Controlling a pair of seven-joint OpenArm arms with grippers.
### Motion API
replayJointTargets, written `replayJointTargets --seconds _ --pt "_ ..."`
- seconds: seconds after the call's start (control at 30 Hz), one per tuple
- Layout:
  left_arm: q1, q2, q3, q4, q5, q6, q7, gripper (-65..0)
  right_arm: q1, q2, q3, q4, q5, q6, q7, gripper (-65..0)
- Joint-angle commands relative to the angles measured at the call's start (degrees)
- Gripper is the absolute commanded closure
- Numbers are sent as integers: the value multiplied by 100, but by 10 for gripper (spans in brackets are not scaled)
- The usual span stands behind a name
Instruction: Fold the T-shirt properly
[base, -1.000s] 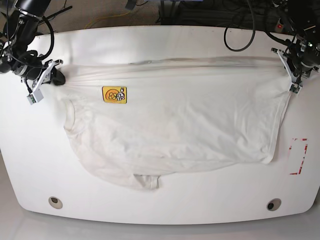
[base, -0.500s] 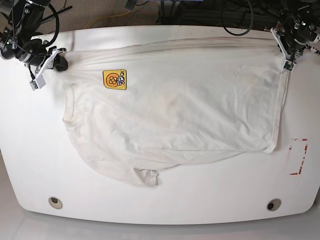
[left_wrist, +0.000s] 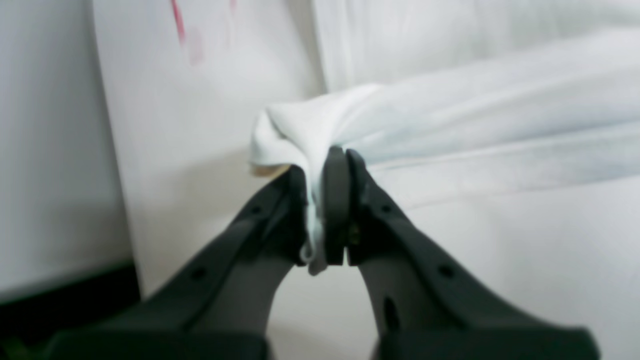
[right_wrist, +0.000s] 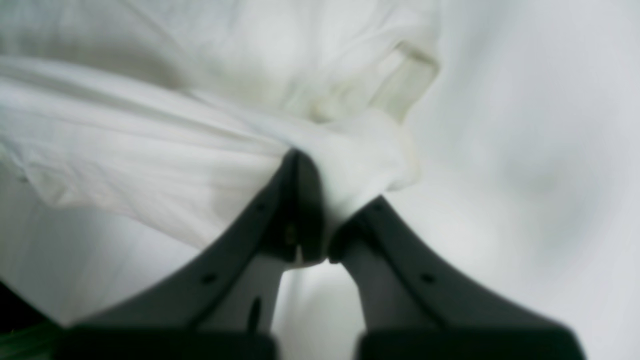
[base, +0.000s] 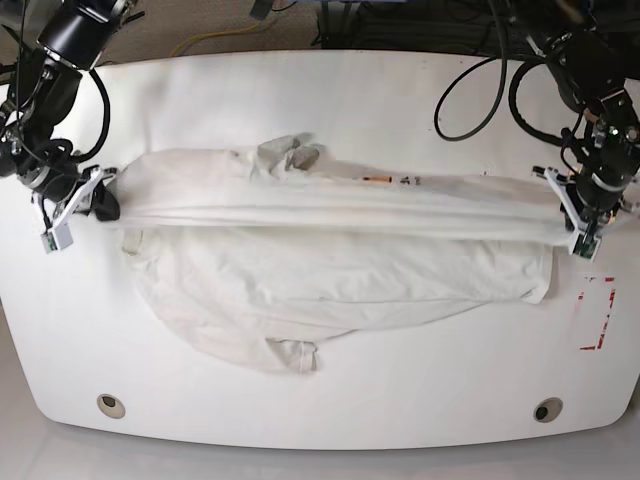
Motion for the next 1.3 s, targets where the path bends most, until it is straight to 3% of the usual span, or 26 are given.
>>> replayJointTargets --seconds 0.0,0.13,0.53,0.93,1.07,1.27 --pt "-447 -95 196 95 239 36 -61 -4 571 168 57 10 -196 -10 147 0" --pt "-1053 -86 512 86 300 36 -8 -4 1301 229 -48 -192 -486 -10 147 0" --pt "-3392 -130 776 86 503 36 642 -4 3859 1223 -1543 -1493 -741 -10 164 0" --pt "-6354 -807 1242 -468 476 36 1117 -4 6409 1504 -3231 -2258 -697 -10 147 0" --pt "-6794 -974 1453 -837 450 36 1108 -4 6787 1548 -3503 -2249 -688 -10 120 0" --pt "-6451 -1194 1558 -890 450 36 757 -4 6435 1662 -3442 -2214 -601 -10 -100 0"
